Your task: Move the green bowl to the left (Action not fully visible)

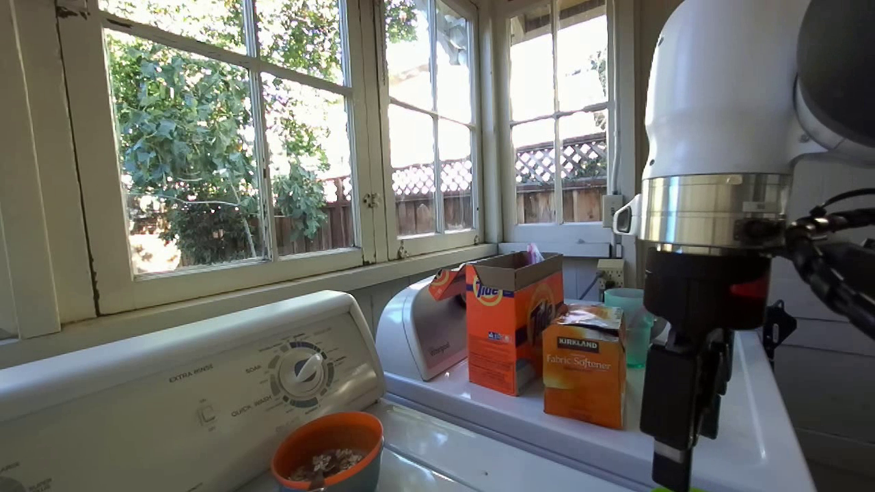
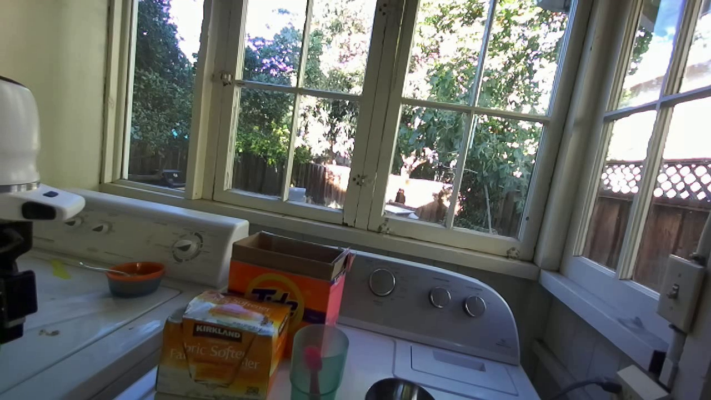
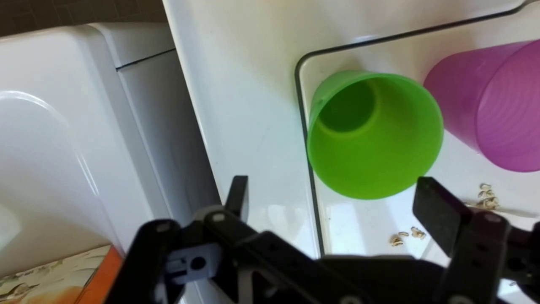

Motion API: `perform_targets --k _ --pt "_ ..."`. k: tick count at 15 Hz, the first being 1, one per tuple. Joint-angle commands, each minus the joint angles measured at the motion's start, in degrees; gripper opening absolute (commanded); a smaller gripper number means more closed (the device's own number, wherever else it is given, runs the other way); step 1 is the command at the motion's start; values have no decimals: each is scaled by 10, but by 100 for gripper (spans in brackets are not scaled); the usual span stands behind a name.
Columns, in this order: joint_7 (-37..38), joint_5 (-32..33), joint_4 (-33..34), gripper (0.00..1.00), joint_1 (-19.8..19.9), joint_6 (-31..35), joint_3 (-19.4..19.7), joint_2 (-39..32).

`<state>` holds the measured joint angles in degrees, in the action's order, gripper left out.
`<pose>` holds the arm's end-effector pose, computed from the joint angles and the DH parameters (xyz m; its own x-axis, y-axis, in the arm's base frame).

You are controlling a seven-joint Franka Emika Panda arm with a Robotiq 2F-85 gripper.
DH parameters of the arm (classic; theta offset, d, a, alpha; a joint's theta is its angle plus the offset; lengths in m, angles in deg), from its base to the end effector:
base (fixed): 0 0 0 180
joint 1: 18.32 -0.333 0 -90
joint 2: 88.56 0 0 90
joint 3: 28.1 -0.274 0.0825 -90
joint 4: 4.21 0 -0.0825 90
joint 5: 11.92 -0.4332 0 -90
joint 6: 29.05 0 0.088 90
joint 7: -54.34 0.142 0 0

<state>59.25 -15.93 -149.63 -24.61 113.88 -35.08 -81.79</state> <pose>0.4830 0.1128 0.2087 0.9935 0.0896 0.0703 0.0925 -0.9950 -0.0380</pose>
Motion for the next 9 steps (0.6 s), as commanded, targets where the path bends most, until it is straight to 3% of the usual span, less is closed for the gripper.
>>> perform_targets --k 1,9 --pt "12 2 0 100 0 23 0 -23" --pt "24 6 -7 100 6 17 8 -34"
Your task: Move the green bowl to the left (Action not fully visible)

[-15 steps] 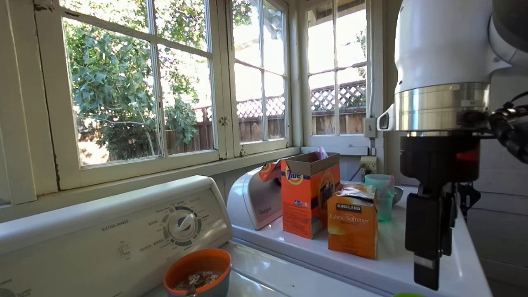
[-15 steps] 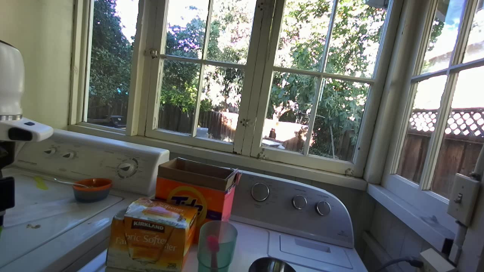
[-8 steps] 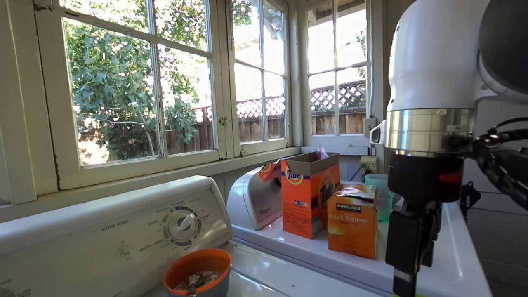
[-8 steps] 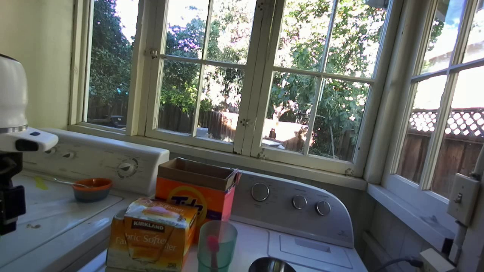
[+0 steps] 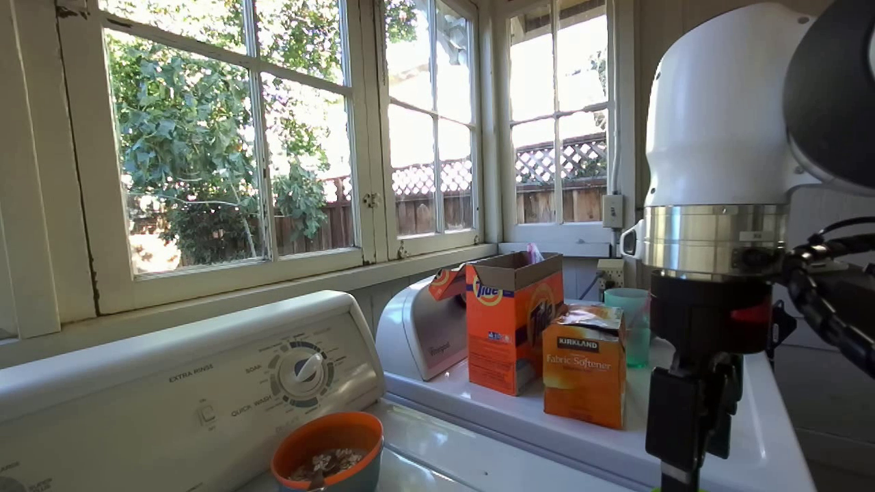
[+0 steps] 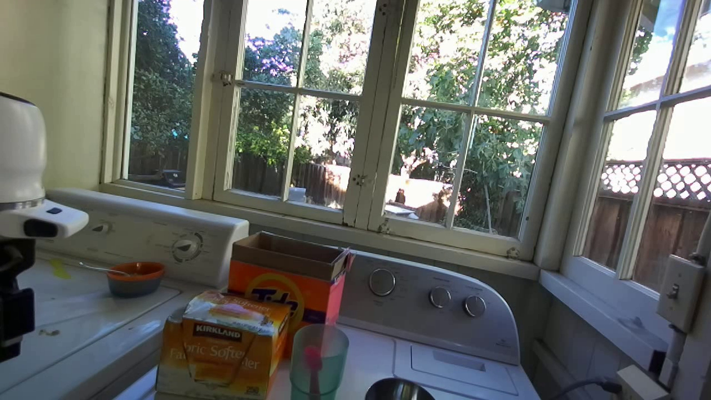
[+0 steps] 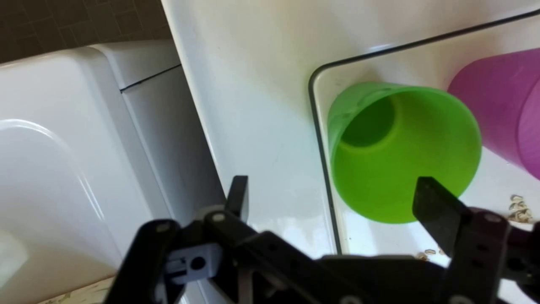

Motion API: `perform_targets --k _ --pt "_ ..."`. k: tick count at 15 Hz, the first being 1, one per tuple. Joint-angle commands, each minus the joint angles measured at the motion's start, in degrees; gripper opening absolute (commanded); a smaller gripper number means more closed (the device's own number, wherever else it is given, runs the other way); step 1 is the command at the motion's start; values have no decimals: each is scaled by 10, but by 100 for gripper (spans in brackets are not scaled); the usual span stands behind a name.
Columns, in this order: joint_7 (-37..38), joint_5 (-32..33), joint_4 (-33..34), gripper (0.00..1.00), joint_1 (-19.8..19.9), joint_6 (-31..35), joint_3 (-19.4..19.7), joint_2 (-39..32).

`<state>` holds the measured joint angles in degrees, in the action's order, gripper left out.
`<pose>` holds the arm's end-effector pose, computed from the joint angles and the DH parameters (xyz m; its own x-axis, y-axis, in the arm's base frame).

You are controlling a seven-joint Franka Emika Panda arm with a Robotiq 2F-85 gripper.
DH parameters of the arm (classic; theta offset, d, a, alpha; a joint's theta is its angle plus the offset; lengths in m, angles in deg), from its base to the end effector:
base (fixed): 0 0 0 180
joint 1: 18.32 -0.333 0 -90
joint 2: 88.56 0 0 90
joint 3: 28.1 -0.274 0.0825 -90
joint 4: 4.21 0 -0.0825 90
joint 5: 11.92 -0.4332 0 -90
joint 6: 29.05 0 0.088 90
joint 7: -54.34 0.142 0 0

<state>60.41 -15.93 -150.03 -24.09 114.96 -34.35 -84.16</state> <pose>0.4795 0.1016 0.1872 0.9981 0.0472 0.0400 0.0487 -0.9980 -0.0397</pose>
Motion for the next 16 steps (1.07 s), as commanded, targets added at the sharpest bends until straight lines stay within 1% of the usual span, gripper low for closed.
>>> perform_targets --k 1,4,5,6,7,8,14,15,16 --pt "11 5 1 100 0 5 0 -17" --pt "10 7 9 100 -1 1 -1 -32" --pt "11 9 10 75 -1 1 -1 -37" --pt "12 10 12 74 -2 0 -1 -41" --pt "11 8 13 68 -2 -1 0 -44" --pt "10 7 13 58 -2 -1 0 -46" --pt "-12 -16 12 11 -3 2 -1 -48" --pt "-12 -20 8 4 -3 1 -1 -41" --pt "-12 -21 4 0 -4 1 -1 -34"
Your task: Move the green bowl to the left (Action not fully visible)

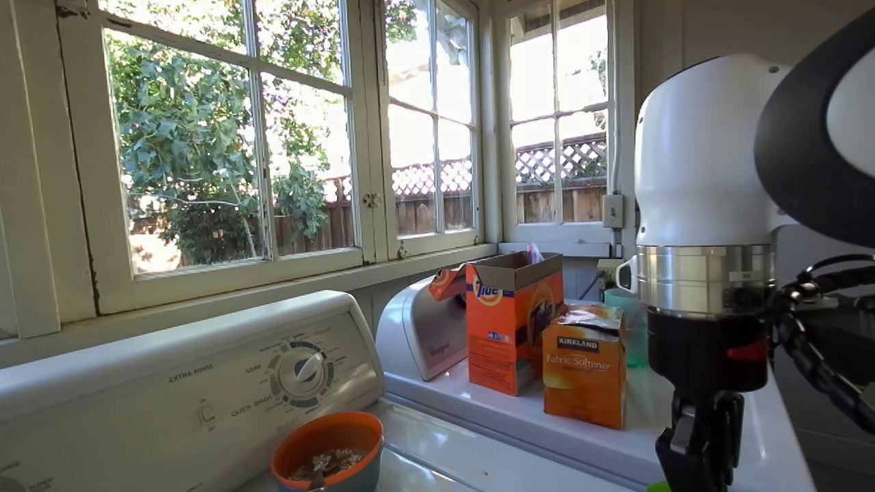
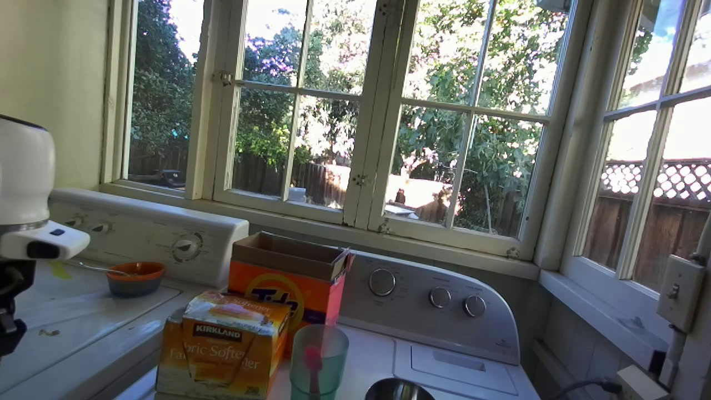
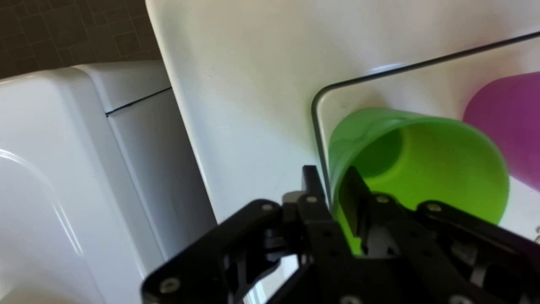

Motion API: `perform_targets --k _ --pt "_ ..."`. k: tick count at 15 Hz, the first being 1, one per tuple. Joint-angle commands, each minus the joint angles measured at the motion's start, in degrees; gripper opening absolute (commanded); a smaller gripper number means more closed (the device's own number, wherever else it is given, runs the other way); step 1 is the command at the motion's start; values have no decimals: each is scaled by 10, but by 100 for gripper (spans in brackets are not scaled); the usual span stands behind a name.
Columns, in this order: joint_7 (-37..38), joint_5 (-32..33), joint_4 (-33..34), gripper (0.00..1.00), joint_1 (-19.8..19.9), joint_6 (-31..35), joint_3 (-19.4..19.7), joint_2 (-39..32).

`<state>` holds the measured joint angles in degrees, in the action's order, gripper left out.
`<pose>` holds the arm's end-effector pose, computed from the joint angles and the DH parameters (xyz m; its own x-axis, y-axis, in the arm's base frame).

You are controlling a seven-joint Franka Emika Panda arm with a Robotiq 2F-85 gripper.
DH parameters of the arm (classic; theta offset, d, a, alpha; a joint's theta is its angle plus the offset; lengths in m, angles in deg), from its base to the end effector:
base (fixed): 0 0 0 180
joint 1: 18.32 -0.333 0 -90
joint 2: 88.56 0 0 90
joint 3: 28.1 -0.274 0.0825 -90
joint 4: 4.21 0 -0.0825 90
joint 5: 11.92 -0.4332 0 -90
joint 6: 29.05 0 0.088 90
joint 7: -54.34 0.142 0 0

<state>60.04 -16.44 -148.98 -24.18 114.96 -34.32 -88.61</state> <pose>0.4748 0.1026 0.1572 0.9987 0.0476 -0.0200 0.0467 -0.9980 -0.0437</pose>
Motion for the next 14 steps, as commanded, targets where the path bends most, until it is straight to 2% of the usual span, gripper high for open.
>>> perform_targets --k 1,14 --pt "-5 -15 -13 0 -3 1 -2 21" --pt "8 2 -87 1 -13 -14 -15 180"
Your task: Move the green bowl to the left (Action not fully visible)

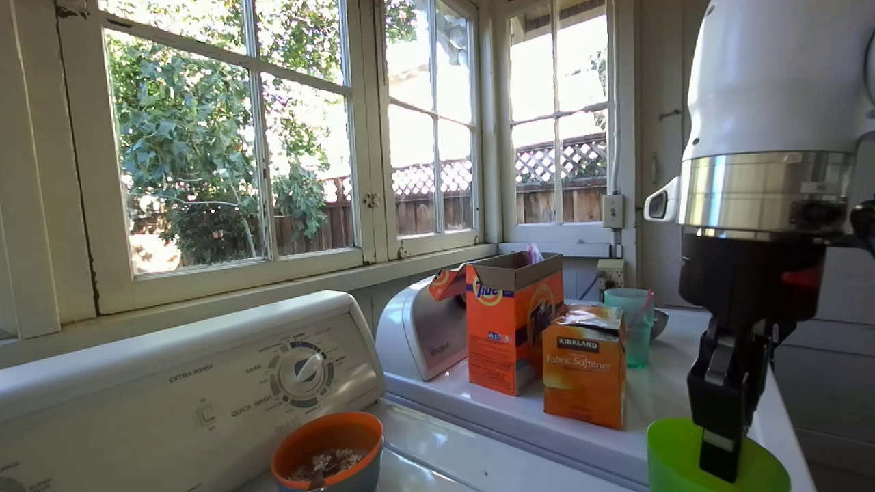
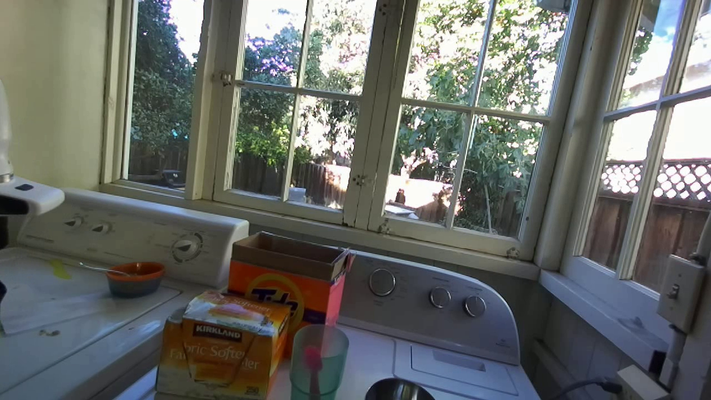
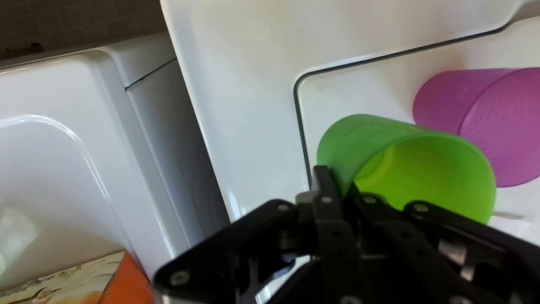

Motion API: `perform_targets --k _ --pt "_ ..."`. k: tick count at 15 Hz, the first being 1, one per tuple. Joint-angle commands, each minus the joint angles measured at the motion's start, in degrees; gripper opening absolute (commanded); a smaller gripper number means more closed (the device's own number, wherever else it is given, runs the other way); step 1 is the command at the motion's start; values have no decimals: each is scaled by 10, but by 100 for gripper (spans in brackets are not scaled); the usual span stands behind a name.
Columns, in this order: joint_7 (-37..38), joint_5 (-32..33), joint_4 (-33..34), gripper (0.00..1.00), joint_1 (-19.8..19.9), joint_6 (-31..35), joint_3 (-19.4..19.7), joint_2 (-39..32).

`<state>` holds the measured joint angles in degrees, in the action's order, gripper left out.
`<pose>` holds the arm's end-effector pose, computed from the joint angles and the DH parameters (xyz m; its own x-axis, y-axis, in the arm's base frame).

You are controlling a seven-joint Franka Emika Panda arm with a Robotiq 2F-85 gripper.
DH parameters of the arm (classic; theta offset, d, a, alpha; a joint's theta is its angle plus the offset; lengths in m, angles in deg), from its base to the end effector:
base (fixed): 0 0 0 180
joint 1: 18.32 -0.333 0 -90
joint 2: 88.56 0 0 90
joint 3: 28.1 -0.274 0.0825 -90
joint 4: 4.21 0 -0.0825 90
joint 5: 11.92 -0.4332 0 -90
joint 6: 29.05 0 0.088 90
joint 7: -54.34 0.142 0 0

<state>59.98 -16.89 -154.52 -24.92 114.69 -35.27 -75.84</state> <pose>0.4629 0.1100 0.2217 0.9923 0.0705 0.1018 0.0750 -0.9963 -0.0411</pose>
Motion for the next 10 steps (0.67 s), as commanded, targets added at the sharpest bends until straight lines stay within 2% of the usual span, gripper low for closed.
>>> perform_targets --k 1,10 --pt "4 4 -36 1 -8 -11 -7 62" --pt "-7 2 -57 1 -31 -18 -19 122"
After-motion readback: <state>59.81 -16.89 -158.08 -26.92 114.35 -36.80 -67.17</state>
